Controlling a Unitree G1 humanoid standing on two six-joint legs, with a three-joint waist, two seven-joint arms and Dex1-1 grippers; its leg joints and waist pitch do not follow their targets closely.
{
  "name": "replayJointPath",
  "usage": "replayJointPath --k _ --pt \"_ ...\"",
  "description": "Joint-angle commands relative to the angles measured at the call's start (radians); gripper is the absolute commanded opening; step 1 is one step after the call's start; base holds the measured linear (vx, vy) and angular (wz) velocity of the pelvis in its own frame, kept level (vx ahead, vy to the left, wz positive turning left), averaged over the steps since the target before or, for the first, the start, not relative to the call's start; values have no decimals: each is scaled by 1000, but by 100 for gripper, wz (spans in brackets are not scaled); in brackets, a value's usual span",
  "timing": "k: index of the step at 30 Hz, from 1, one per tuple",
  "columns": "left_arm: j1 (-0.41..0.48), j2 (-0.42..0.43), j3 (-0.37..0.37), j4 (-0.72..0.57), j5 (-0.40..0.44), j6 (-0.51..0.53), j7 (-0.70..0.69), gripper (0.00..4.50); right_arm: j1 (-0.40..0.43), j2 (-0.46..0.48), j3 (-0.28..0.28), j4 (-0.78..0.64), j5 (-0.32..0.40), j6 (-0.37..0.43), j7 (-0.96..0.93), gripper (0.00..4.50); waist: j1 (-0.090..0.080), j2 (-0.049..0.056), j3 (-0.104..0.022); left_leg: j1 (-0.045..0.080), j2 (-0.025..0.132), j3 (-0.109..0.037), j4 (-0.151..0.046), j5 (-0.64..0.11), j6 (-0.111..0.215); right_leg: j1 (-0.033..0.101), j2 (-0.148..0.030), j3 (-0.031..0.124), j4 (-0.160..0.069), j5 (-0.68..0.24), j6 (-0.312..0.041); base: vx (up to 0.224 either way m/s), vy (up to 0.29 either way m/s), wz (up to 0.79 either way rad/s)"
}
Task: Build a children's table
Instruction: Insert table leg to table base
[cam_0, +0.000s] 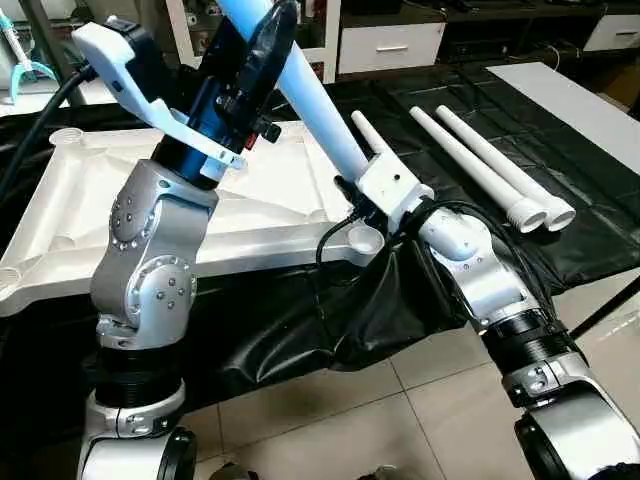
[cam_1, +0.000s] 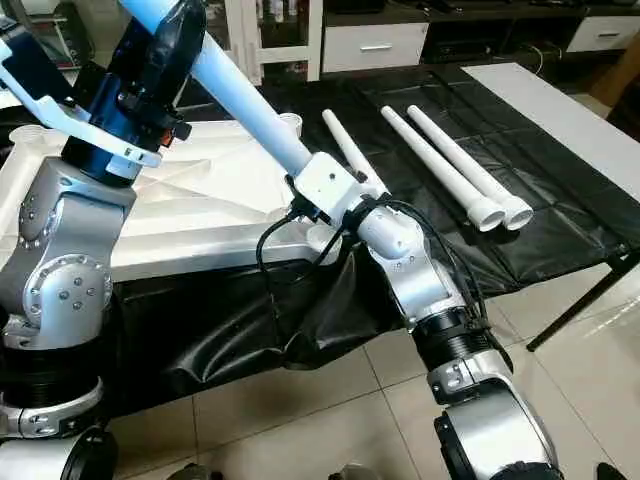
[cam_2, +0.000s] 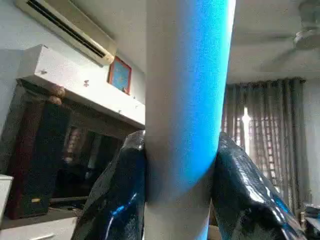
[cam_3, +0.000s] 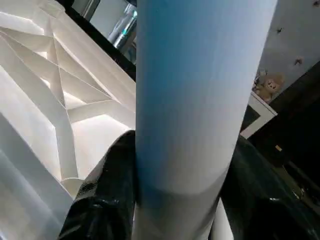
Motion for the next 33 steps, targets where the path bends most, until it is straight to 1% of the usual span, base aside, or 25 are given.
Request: replayJointPath --k 1,2,4,5,6,7,8,9,10,11,12,13,14,15,17,18,19,20,23,24,25,26,27,29,33 --pt "-34 4 17 8 34 -16 42 219 -20 -5 -11 5 1 0 7 186 -1 1 -102 9 -14 16 -50 -43 26 79 -40 40 -61 161 -233 0 0 0" --pt "-19 28 7 4 8 8 -9 219 -26 -10 -39 27 27 7 7 186 -1 2 -101 9 -15 16 -51 -44 25 78 -39 39 -61 160 -233 0 0 0" --pt "-10 40 -1 -2 -3 18 -37 232 -29 -14 -54 36 39 11 7 186 0 2 -103 10 -15 15 -50 -47 24 78 -39 39 -60 157 -232 0 0 0" --pt "11 62 -11 -7 -4 27 -71 248 -37 -29 -90 60 70 20 12 185 -1 3 -103 12 -15 16 -50 -51 24 76 -39 39 -61 153 -233 0 0 0" --pt "26 71 -10 -11 -9 32 -85 260 -39 -40 -112 69 88 25 16 185 1 13 -102 12 -15 15 -50 -53 21 76 -39 38 -59 150 -234 0 0 0" --pt "26 71 -10 -11 -9 32 -85 260 -39 -40 -112 69 88 25 16 185 1 11 -103 13 -14 16 -50 -52 20 75 -38 38 -61 155 -234 0 0 0" --pt "59 97 -9 -1 2 32 -112 270 -41 -69 -172 84 147 35 35 184 2 12 -103 13 -14 16 -50 -58 22 76 -37 38 -60 169 -238 0 0 0" --pt "59 97 -9 -1 2 32 -112 270 -41 -69 -172 84 147 35 35 184 2 12 -103 13 -14 16 -50 -58 22 76 -37 38 -60 169 -238 0 0 0" --pt "78 116 -11 8 14 30 -133 286 -38 -76 -207 78 183 53 40 184 3 16 -104 11 -16 16 -49 -59 20 78 -35 37 -59 184 -239 0 0 0" --pt "100 151 -25 32 51 19 -162 295 -32 -84 -251 64 230 77 42 184 4 19 -105 11 -17 14 -50 -57 20 79 -36 37 -59 186 -240 0 0 0" --pt "108 163 -31 41 65 15 -172 302 -30 -85 -265 57 246 85 43 184 2 24 -104 12 -17 13 -51 -66 24 78 -37 35 -61 175 -237 0 0 0" --pt "124 210 -72 73 105 27 -212 302 -20 -85 -290 35 286 99 59 184 3 32 -105 12 -18 11 -50 -66 24 79 -37 34 -60 169 -240 0 0 0" --pt "141 294 -171 143 214 18 -278 307 0 -83 -320 -5 344 129 91 184 -2 26 -103 11 -20 12 -52 -80 38 78 -35 35 -67 146 -233 0 0 0" --pt "146 326 -212 172 259 10 -302 317 8 -83 -329 -21 365 142 106 184 -1 26 -102 13 -20 10 -54 -88 44 79 -36 34 -69 124 -226 0 0 0" --pt "150 405 -340 269 387 -52 -403 338 45 -86 -333 -86 419 183 172 184 -2 31 -101 15 -17 10 -57 -99 50 75 -38 35 -75 71 -211 0 0 0" --pt "137 423 -395 321 435 -82 -445 342 72 -89 -323 -130 434 206 200 184 -2 41 -103 14 -15 9 -57 -100 43 75 -43 37 -73 50 -207 0 0 0" --pt "127 431 -424 351 461 -99 -470 343 88 -91 -315 -157 443 220 216 184 -1 41 -103 16 -16 9 -59 -96 44 75 -41 37 -80 46 -203 0 0 0" --pt "107 422 -442 394 477 -108 -485 343 111 -93 -305 -197 458 240 234 184 -1 46 -108 15 -14 8 -58 -86 32 75 -44 37 -73 70 -213 0 0 0" --pt "60 392 -465 496 499 -131 -514 343 168 -91 -283 -298 507 299 266 184 1 51 -112 13 -15 6 -57 -79 17 79 -45 36 -68 136 -243 0 0 0" --pt "25 385 -492 588 538 -177 -536 343 207 -97 -271 -363 528 343 275 184 5 58 -111 17 -18 7 -57 -88 19 77 -42 36 -73 133 -242 0 0 0" --pt "24 385 -492 591 540 -179 -536 343 208 -97 -270 -364 528 344 275 184 3 53 -109 15 -19 7 -58 -93 23 78 -41 36 -78 126 -237 0 0 0" --pt "9 383 -502 628 555 -205 -536 343 219 -100 -268 -381 531 358 275 184 4 51 -113 13 -20 5 -59 -88 18 83 -43 36 -74 132 -235 0 0 0" --pt "-14 367 -500 684 560 -228 -526 343 239 -104 -267 -409 537 377 277 184 4 62 -113 14 -19 4 -57 -86 14 81 -44 36 -71 137 -236 0 0 0" --pt "-62 336 -487 780 571 -274 -494 343 271 -112 -270 -452 546 407 280 184 4 56 -111 16 -23 8 -57 -106 19 82 -42 37 -84 97 -228 0 0 0" --pt "-120 302 -461 882 580 -328 -458 343 308 -125 -279 -505 553 443 277 184 5 54 -116 9 -22 5 -57 -83 21 87 -46 37 -82 98 -224 0 0 0"
